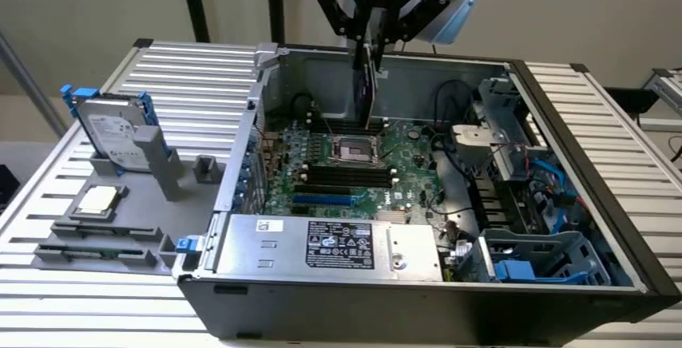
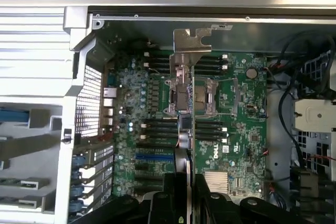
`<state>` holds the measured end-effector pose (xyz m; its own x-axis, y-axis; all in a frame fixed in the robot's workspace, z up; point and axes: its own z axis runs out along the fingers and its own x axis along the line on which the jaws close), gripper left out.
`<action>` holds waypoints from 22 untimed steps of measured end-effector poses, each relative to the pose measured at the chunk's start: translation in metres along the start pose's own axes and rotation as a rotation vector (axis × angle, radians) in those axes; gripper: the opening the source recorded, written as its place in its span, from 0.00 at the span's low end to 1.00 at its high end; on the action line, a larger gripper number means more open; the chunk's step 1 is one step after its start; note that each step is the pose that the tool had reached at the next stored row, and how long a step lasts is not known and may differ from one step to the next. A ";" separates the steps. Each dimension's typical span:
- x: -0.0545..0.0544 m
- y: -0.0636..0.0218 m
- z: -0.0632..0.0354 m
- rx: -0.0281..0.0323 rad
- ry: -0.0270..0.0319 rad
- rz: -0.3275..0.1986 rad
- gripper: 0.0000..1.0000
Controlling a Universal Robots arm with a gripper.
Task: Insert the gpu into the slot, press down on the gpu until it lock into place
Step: 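Insert the gpu into the slot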
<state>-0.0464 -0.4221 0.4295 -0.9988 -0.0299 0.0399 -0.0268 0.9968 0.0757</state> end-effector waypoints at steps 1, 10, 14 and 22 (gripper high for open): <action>0.000 0.0000 0.0001 0.0009 0.0015 -0.020 0.27; 0.000 -0.0001 0.0011 0.0073 0.0138 -0.181 0.27; 0.000 -0.0001 0.0016 0.0103 0.0194 -0.255 0.27; 0.000 -0.0002 0.0027 0.0160 0.0303 -0.399 0.27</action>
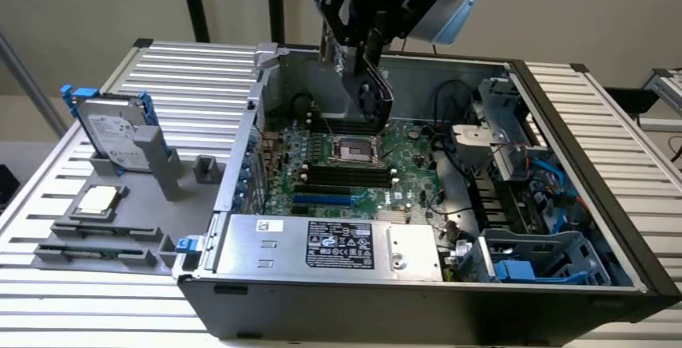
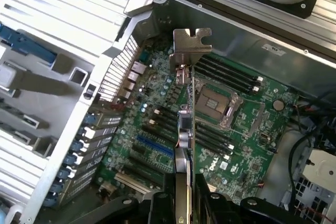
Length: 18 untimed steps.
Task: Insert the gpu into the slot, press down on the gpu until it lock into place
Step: 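Insert the gpu into the slot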
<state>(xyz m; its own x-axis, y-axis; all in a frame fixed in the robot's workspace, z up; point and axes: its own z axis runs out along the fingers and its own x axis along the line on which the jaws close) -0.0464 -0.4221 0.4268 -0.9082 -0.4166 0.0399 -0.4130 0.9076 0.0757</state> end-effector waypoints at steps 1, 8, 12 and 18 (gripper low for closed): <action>0.000 0.0000 0.0003 0.0007 0.0013 -0.018 0.27; 0.000 -0.0002 0.0024 0.0061 0.0104 -0.145 0.27; 0.000 -0.0003 0.0036 0.0092 0.0153 -0.218 0.27; 0.000 -0.0005 0.0054 0.0140 0.0232 -0.328 0.27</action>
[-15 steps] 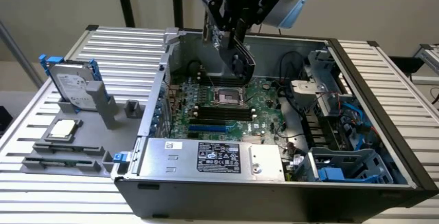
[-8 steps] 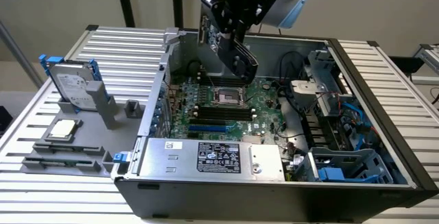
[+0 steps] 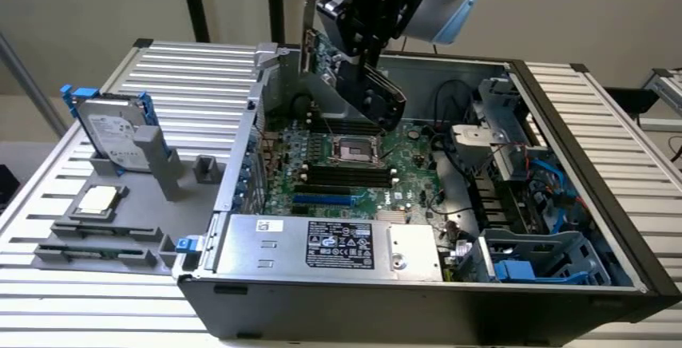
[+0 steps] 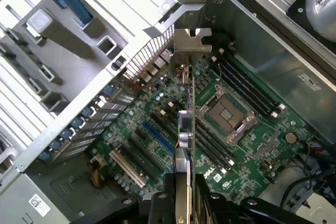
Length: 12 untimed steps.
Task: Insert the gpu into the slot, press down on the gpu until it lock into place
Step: 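Insert the gpu into the slot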
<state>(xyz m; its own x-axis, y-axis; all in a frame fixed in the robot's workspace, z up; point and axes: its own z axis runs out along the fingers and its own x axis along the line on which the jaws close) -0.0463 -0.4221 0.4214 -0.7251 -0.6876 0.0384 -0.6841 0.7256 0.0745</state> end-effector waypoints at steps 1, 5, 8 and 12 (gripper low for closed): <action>0.000 0.0000 0.0003 0.0007 0.0011 -0.017 0.27; 0.000 -0.0001 0.0016 0.0038 0.0062 -0.089 0.27; 0.000 -0.0002 0.0028 0.0061 0.0100 -0.144 0.27; 0.000 -0.0004 0.0055 0.0093 0.0152 -0.217 0.27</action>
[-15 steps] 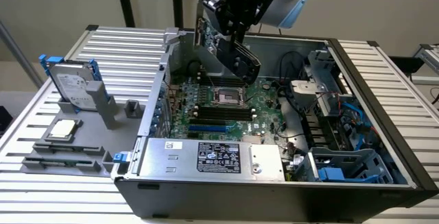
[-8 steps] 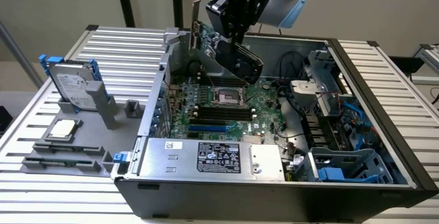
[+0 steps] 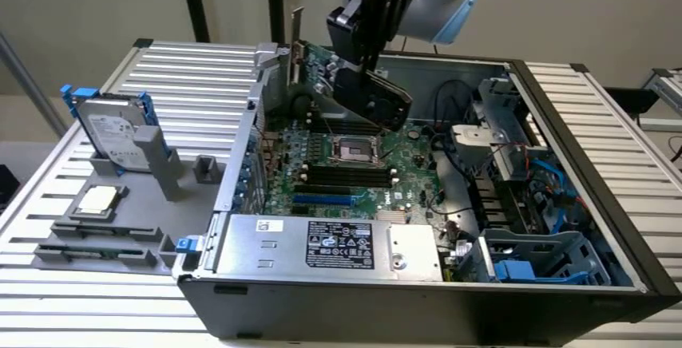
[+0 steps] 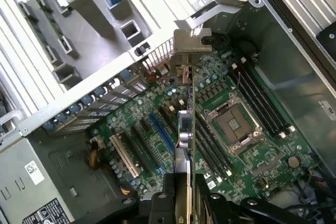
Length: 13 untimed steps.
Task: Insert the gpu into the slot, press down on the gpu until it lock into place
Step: 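Insert the gpu into the slot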
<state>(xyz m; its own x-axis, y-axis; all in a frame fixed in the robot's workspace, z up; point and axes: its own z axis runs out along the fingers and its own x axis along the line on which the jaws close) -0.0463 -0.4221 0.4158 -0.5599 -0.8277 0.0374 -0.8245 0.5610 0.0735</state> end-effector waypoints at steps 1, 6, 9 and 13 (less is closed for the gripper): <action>0.000 -0.0001 0.0008 0.0009 0.0012 -0.018 0.27; 0.000 -0.0004 0.0058 0.0071 0.0061 -0.109 0.27; 0.000 -0.0006 0.0089 0.0112 0.0086 -0.163 0.27; 0.000 -0.0009 0.0128 0.0170 0.0120 -0.235 0.27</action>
<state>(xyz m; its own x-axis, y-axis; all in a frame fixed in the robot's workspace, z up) -0.0463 -0.4221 0.4030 -0.3511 -0.9358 0.0331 -0.9336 0.3525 0.0648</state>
